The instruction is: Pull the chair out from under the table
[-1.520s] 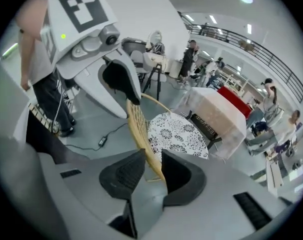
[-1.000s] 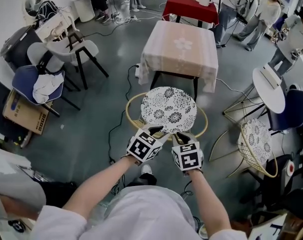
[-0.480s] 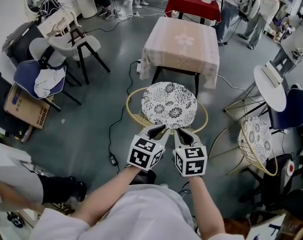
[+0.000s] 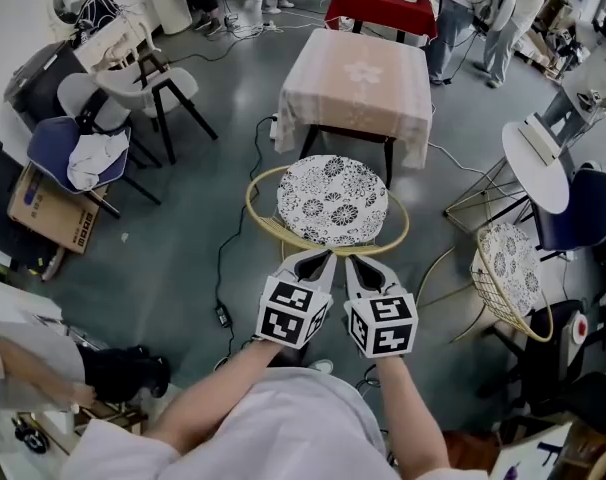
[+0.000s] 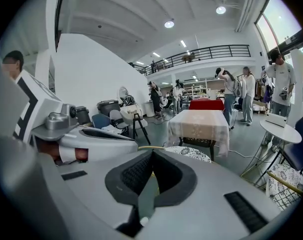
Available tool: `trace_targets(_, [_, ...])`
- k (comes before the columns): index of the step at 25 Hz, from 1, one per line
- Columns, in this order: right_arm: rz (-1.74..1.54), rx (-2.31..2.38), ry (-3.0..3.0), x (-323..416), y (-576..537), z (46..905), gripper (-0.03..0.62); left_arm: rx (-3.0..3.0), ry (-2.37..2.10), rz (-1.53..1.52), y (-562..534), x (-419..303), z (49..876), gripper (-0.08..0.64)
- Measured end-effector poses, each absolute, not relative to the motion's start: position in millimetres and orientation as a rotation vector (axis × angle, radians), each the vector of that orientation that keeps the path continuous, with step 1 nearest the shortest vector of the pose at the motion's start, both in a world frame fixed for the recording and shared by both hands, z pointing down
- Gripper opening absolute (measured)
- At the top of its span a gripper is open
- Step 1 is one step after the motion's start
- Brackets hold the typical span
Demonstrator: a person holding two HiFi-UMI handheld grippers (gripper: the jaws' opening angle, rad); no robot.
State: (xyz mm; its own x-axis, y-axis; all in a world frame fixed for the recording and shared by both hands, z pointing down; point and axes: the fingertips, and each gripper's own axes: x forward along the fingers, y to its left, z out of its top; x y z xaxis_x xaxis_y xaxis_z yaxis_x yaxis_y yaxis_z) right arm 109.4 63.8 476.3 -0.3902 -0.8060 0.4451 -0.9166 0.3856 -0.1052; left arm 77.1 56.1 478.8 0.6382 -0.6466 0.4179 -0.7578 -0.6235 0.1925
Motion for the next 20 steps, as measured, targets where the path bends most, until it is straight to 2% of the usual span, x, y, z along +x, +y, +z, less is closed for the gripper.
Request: trace_targets(20, [0.518,1.472,-2.38,114,84,474,0.002,2.467,-1.155,0.477,73,85,482,0.006])
